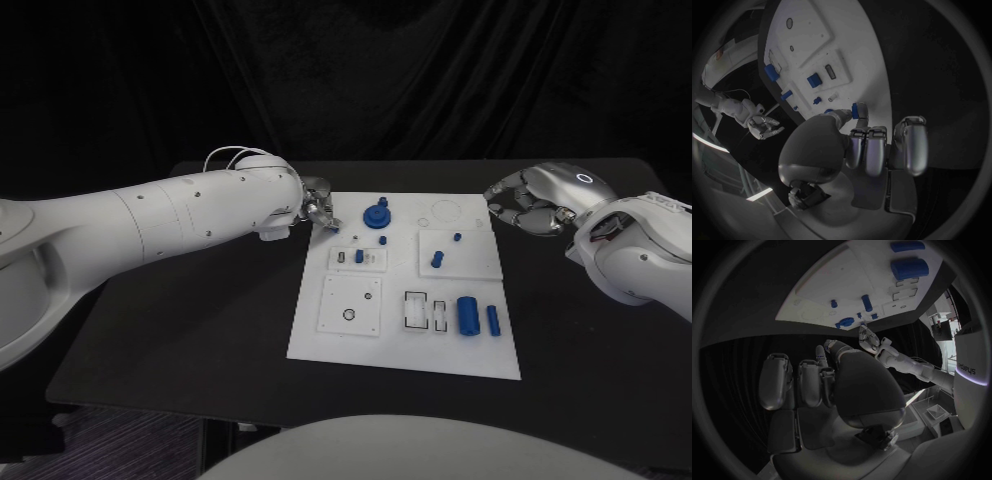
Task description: Assemble the parts on the task board
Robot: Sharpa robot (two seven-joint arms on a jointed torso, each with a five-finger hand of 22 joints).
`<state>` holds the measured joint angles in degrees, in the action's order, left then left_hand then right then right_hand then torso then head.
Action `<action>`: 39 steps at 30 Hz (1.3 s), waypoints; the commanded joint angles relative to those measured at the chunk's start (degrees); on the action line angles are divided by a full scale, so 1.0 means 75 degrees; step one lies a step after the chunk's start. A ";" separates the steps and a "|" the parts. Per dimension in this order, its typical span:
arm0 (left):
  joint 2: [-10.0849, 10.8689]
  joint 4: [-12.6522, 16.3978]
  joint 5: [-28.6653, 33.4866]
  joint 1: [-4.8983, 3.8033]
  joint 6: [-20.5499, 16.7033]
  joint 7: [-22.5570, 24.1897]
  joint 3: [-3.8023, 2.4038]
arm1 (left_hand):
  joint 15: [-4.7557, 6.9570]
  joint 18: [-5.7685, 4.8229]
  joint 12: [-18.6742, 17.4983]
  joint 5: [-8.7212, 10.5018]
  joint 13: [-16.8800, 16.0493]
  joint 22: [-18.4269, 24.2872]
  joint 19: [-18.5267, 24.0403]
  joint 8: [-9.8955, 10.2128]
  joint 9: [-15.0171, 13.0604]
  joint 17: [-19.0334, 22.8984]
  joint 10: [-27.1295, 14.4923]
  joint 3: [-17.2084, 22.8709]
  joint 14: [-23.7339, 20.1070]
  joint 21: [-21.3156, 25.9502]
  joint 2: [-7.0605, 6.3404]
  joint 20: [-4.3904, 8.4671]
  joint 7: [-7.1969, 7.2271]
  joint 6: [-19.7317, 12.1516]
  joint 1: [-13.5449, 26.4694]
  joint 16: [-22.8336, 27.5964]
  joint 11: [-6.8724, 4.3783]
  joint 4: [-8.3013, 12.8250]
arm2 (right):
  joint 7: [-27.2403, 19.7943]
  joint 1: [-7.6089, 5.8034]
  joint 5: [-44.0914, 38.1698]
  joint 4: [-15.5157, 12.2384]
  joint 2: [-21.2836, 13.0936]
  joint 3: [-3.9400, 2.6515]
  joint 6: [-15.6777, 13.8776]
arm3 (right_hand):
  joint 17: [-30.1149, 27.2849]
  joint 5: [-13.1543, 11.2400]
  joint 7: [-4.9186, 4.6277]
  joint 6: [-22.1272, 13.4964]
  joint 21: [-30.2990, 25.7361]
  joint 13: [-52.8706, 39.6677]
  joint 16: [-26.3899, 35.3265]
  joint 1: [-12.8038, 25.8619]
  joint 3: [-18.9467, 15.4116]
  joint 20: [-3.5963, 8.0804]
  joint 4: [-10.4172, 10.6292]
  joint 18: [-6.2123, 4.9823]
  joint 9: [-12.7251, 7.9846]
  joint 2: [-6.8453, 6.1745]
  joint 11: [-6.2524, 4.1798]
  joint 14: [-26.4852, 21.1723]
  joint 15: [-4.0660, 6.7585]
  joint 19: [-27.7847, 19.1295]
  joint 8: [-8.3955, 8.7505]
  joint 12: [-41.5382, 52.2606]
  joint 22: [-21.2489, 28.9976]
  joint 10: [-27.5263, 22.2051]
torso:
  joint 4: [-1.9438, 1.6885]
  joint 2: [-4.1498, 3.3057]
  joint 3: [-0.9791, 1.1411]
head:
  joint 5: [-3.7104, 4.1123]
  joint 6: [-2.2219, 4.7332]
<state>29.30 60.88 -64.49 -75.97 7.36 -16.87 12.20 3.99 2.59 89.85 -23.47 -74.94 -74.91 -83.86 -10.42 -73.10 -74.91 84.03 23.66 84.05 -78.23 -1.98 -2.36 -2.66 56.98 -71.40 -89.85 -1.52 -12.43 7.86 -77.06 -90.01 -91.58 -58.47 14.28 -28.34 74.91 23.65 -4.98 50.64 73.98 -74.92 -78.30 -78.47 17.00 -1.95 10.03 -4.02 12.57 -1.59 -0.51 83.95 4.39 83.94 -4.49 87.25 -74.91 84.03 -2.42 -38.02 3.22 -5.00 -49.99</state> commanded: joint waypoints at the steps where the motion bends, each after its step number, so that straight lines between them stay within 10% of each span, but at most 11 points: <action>1: 0.0099 0.0152 0.0312 0.0018 -0.0292 0.0267 -0.0007 | 0.0044 0.0046 0.0019 0.0002 -0.2009 -0.1495 0.0001 -0.0060 -0.0031 -0.2012 0.0796 0.0402 0.0793 0.0048 -0.0173 0.0028 0.0074 0.0114 0.0048 -0.0020 -0.0026 0.0203 | 0.0118 0.0016 0.0062 -0.0011 -0.0017 -0.0005 0.0068 | 0.0548 0.0046 -0.0020 0.0057 -0.0036 -0.1621 0.0049 0.0030 0.0053 -0.0007 -0.0018 0.0074 -0.0011 0.0035 -0.0004 0.0487 -0.0014 0.0089 0.0040 -0.0042 -0.1397 0.0372 | -0.0011 0.0006 0.0000 | 0.0002 -0.0002; 24: 0.1180 0.1876 0.1806 0.0021 -0.0888 -0.0229 -0.0005 | 0.0058 0.0064 0.0019 0.0557 -0.2009 -0.1470 0.0048 -0.0142 -0.0144 -0.2012 0.0796 0.1045 0.0793 0.0134 -0.0390 0.0042 0.0090 0.0219 0.0453 -0.0020 -0.0043 0.0449 | 0.0178 0.0019 0.0067 -0.0055 -0.0139 -0.0005 0.0104 | 0.0537 0.0060 -0.0022 0.0055 -0.0055 -0.1594 0.0061 0.0028 0.0064 -0.0007 -0.0025 0.0070 -0.0013 0.0037 -0.0003 0.0485 -0.0015 0.0083 0.0041 -0.0072 -0.1392 0.0343 | -0.0036 0.0015 0.0003 | -0.0045 -0.0002; 39: 0.1334 0.2302 0.1321 0.0197 -0.0994 -0.0717 -0.0005 | 0.0043 0.0084 0.0019 -0.0114 -0.2009 -0.1441 0.0108 -0.0152 -0.0210 -0.2012 0.0796 0.0886 0.0793 0.0235 -0.0286 0.0034 0.0069 0.0172 0.0673 -0.0020 -0.0025 0.0482 | 0.0197 0.0020 0.0067 -0.0063 -0.0154 -0.0004 0.0087 | 0.0527 0.0068 -0.0025 0.0053 -0.0067 -0.1558 0.0073 0.0029 0.0074 -0.0008 -0.0029 0.0068 -0.0015 0.0040 -0.0001 0.0482 -0.0017 0.0079 0.0043 -0.0110 -0.1388 0.0304 | -0.0040 0.0002 -0.0007 | -0.0050 -0.0002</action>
<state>39.30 77.91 -53.48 -74.60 0.79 -20.93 12.22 3.99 2.59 89.85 -24.06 -74.94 -74.91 -83.52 -11.31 -74.61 -74.91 84.03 29.91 84.05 -76.72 -4.26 -2.02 -2.47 58.43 -66.67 -89.85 -1.52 -9.53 8.27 -77.05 -89.39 -91.93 -59.54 14.28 -27.76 74.91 23.93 -4.98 50.64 73.76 -74.92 -78.06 -78.47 17.16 -1.95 9.88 -4.03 12.54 -1.58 -0.51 83.95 4.39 83.94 -4.49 86.59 -74.90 84.03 -2.71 -37.99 3.18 -5.44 -49.99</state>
